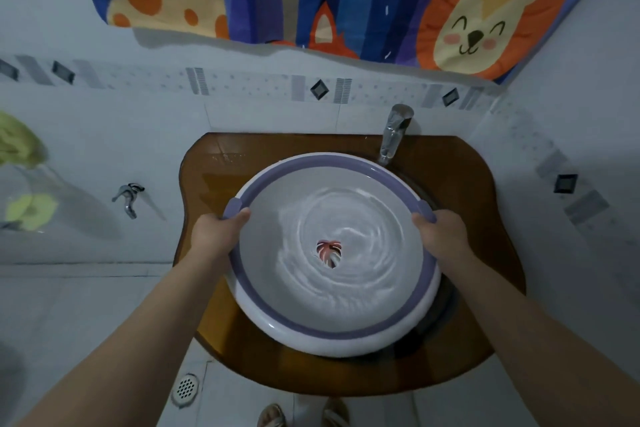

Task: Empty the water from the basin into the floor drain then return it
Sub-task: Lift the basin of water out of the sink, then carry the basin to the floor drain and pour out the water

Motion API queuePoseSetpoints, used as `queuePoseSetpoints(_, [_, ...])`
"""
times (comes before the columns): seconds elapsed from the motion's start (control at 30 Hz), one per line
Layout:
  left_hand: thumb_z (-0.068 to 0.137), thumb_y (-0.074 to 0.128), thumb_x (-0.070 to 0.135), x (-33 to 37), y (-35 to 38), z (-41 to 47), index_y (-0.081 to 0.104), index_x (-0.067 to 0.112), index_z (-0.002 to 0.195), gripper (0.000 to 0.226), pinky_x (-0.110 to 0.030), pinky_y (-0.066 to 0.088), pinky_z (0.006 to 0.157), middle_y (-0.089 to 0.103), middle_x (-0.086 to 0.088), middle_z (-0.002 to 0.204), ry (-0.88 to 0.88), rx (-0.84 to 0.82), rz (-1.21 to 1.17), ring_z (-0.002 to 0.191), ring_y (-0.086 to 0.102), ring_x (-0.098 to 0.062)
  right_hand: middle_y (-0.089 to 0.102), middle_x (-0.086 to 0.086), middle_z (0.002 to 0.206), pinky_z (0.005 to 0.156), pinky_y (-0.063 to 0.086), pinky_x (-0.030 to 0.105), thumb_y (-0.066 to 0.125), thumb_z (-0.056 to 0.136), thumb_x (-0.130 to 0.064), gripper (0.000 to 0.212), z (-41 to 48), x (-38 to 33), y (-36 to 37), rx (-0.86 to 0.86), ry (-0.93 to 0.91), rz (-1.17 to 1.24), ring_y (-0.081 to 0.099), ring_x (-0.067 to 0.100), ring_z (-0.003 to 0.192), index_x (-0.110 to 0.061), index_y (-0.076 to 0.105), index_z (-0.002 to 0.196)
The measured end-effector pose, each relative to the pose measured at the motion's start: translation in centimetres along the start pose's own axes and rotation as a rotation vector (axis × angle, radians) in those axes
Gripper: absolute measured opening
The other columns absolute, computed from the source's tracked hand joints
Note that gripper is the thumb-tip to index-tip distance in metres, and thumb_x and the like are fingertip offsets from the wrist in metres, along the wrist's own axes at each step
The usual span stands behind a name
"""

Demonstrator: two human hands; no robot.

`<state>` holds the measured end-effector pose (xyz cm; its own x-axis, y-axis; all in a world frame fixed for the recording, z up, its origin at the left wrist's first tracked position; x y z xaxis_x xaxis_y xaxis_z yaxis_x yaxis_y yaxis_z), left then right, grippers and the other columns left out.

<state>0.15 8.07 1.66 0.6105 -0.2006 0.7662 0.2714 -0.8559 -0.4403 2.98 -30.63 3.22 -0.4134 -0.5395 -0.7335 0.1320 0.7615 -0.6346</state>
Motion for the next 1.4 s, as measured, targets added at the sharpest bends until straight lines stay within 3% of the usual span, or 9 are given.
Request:
queuePoseSetpoints(0.13, [0.080,0.065,0.038,0.1,-1.9,-0.4,0.054,0.002,0.081,0.038,-0.034,0.040,0.052,0.055,-0.009,0.069,-0.011,0.031,-0.120,0.061,0.051,-0.022,0.042,0.008,0.056,0.064,0.033,0.035,0.056,0.089,-0.016,0.039,-1.1,-2.7,-0.8,0.006,-0.081,0.042,0.044,0.027,0.062,-0.010,0.043,0.053])
queuePoseSetpoints(0.33, [0.078,0.068,0.038,0.1,-5.4,-0.7,0.053,0.004,0.075,0.037,-0.030,0.036,0.045,0.055,-0.005,0.064,-0.003,0.085,-0.205,0.058,0.053,-0.021,0.039,0.011,0.057,0.060,0.032,0.035,0.057,0.089,-0.016,0.042,-2.2,-6.2,0.1,-0.056,-0.068,0.076,0.042,0.024,0.057,-0.011,0.037,0.053])
queuePoseSetpoints(0.5, [0.074,0.072,0.036,-0.9,-9.5,-0.5,0.056,0.005,0.072,0.035,-0.039,0.050,0.064,0.062,-0.011,0.071,0.005,0.116,-0.287,0.068,0.061,-0.030,0.054,0.022,0.080,0.065,0.038,0.037,0.059,0.086,-0.018,0.017,-3.3,-9.3,2.8,-0.142,-0.098,0.148,0.054,0.030,0.071,-0.006,0.055,0.075])
queuePoseSetpoints(0.6, [0.073,0.074,0.029,-1.9,-11.7,-0.9,0.058,0.002,0.074,0.032,-0.048,0.053,0.078,0.064,-0.015,0.076,-0.004,0.153,-0.346,0.075,0.063,-0.035,0.062,0.029,0.089,0.067,0.042,0.036,0.059,0.087,-0.019,0.025,-3.4,-11.2,4.5,-0.157,-0.122,0.150,0.062,0.035,0.078,0.005,0.060,0.087])
queuePoseSetpoints(0.73, [0.072,0.076,0.028,-3.7,-15.2,-2.0,0.060,-0.001,0.080,0.034,-0.045,0.052,0.073,0.064,-0.015,0.072,-0.035,0.252,-0.408,0.068,0.063,-0.032,0.066,0.022,0.096,0.072,0.046,0.034,0.060,0.087,-0.018,0.028,-3.5,-14.3,7.5,-0.248,-0.166,0.156,0.063,0.033,0.086,0.006,0.061,0.102])
queuePoseSetpoints(0.9, [0.072,0.075,0.026,-6.9,-19.3,-3.8,0.061,-0.002,0.091,0.037,-0.042,0.052,0.074,0.065,-0.014,0.078,-0.090,0.391,-0.487,0.073,0.064,-0.032,0.066,0.025,0.096,0.074,0.048,0.038,0.062,0.085,-0.014,0.015,-4.2,-18.1,11.8,-0.381,-0.238,0.150,0.063,0.034,0.084,0.002,0.061,0.086])
queuePoseSetpoints(1.0, [0.073,0.074,0.024,-9.1,-21.4,-5.5,0.060,-0.002,0.082,0.030,-0.038,0.050,0.066,0.063,-0.014,0.074,-0.124,0.484,-0.532,0.069,0.062,-0.031,0.066,0.030,0.094,0.071,0.048,0.037,0.063,0.083,-0.014,0.026,-4.9,-20.6,14.8,-0.445,-0.305,0.128,0.065,0.038,0.082,0.012,0.060,0.088])
queuePoseSetpoints(1.17, [0.072,0.071,0.012,-12.9,-25.0,-8.7,0.055,0.005,0.068,0.018,-0.029,0.041,0.048,0.060,-0.013,0.067,-0.199,0.653,-0.571,0.059,0.058,-0.026,0.068,0.021,0.080,0.067,0.049,0.036,0.065,0.080,-0.013,0.016,-7.9,-23.7,20.7,-0.591,-0.384,0.094,0.064,0.031,0.071,-0.005,0.059,0.068])
queuePoseSetpoints(1.4, [0.071,0.067,0.006,-19.5,-30.0,-12.6,0.055,0.004,0.069,0.013,-0.028,0.040,0.047,0.059,-0.012,0.065,-0.265,0.818,-0.660,0.058,0.056,-0.026,0.064,0.019,0.078,0.064,0.048,0.033,0.065,0.081,-0.007,0.012,-14.7,-26.6,28.4,-0.775,-0.482,0.084,0.061,0.029,0.068,-0.002,0.060,0.071])
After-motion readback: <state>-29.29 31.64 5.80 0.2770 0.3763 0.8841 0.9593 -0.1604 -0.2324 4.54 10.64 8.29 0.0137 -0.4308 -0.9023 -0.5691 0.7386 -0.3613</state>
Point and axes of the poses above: each hand's wrist, its own z-axis towards the middle knuckle, its own y-axis out of the palm, x = y × z, the point moved 8 cm from there along z, towards the middle knuckle
